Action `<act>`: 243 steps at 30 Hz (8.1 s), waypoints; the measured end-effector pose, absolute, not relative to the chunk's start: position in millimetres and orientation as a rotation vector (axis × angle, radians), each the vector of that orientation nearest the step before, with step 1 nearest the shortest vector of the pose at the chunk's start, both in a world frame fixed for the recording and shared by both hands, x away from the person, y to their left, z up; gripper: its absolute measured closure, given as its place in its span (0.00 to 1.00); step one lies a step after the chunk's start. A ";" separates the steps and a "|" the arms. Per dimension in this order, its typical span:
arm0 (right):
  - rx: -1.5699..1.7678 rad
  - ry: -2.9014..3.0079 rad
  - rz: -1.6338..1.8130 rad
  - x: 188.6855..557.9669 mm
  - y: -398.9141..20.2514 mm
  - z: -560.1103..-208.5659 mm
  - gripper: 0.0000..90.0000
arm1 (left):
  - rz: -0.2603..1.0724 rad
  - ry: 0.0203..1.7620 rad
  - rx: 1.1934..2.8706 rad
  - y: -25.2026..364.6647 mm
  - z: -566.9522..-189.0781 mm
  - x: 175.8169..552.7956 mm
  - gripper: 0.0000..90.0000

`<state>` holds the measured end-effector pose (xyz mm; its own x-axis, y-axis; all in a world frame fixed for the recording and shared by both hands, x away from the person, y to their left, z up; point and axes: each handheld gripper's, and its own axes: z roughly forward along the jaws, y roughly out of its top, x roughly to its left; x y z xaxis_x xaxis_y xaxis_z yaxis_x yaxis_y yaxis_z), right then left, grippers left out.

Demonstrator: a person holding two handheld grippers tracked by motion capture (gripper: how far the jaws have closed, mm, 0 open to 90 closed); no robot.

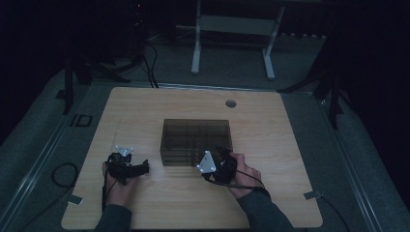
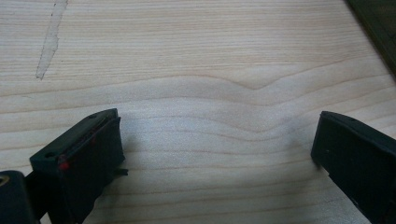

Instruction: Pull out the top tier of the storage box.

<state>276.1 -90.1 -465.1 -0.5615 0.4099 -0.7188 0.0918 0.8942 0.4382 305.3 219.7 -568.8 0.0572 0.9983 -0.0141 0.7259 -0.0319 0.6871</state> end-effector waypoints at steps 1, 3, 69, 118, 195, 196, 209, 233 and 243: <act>0.353 2.144 0.437 275.7 -89.4 -465.4 0.72 | 0.670 1.721 1.812 219.7 -568.9 305.3 0.03; 0.349 2.140 0.435 274.6 -88.0 -466.3 0.72 | 0.670 1.721 1.813 219.6 -568.8 305.3 0.03; 0.085 2.013 0.249 255.1 -54.0 -504.2 0.83 | 0.669 1.716 1.815 219.5 -568.9 305.3 0.03; -0.027 1.939 0.143 262.6 -41.1 -526.4 0.86 | 0.668 1.716 1.816 219.5 -568.9 305.3 0.03; -0.124 1.868 0.114 250.8 -45.9 -534.0 0.89 | 0.668 1.716 1.815 219.5 -568.9 305.3 0.03; -0.125 1.868 0.115 250.5 -46.0 -533.9 0.89 | 0.668 1.716 1.815 219.5 -568.9 305.3 0.03; -0.129 1.870 0.120 244.3 -48.6 -533.8 0.89 | 0.668 1.716 1.816 219.5 -568.9 305.3 0.03; -0.096 1.903 0.169 236.4 -53.5 -528.6 0.80 | 0.668 1.716 1.816 219.5 -568.9 305.3 0.03; -0.016 1.973 0.279 234.2 -64.5 -515.7 0.75 | 0.669 1.716 1.816 219.5 -568.9 305.3 0.03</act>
